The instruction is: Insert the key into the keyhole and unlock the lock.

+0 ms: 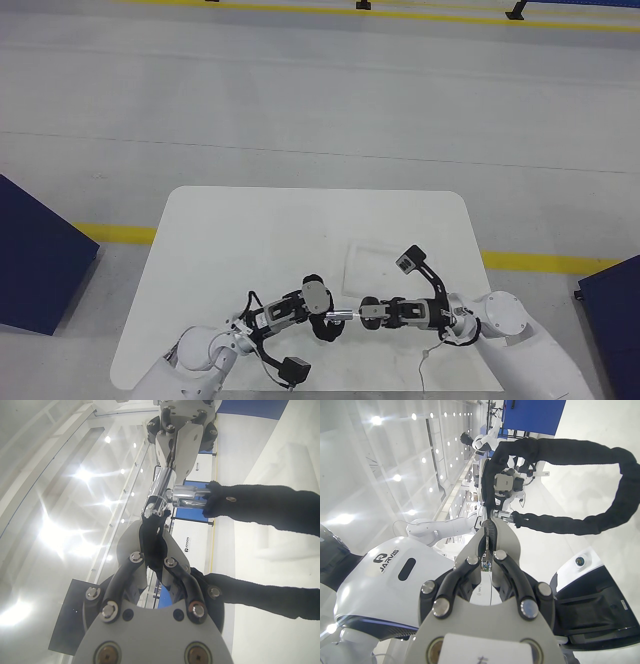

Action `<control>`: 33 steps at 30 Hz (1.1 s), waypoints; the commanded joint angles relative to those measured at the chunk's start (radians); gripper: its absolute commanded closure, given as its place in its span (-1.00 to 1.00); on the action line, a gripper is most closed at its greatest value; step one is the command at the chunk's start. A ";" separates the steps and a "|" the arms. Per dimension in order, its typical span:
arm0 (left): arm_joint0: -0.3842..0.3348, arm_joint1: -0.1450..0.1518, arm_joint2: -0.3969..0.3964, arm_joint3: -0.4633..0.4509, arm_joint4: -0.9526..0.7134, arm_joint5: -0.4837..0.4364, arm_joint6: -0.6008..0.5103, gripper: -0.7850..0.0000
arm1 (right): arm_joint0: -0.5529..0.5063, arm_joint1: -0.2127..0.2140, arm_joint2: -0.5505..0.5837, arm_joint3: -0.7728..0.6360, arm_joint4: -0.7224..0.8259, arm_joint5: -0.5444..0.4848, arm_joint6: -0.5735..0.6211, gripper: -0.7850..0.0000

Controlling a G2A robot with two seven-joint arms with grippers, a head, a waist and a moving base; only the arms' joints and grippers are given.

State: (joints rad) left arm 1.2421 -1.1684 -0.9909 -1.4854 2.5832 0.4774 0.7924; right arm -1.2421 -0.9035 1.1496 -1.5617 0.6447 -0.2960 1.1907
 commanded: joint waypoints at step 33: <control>-0.006 -0.005 -0.002 0.015 -0.057 -0.017 0.021 1.00 | -0.025 0.001 0.085 0.037 -0.013 -0.095 0.110 1.00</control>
State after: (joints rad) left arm 1.2356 -1.1734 -0.9926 -1.4694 2.5244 0.4594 0.8148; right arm -1.2677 -0.9015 1.2355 -1.5237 0.6333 -0.3920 1.3019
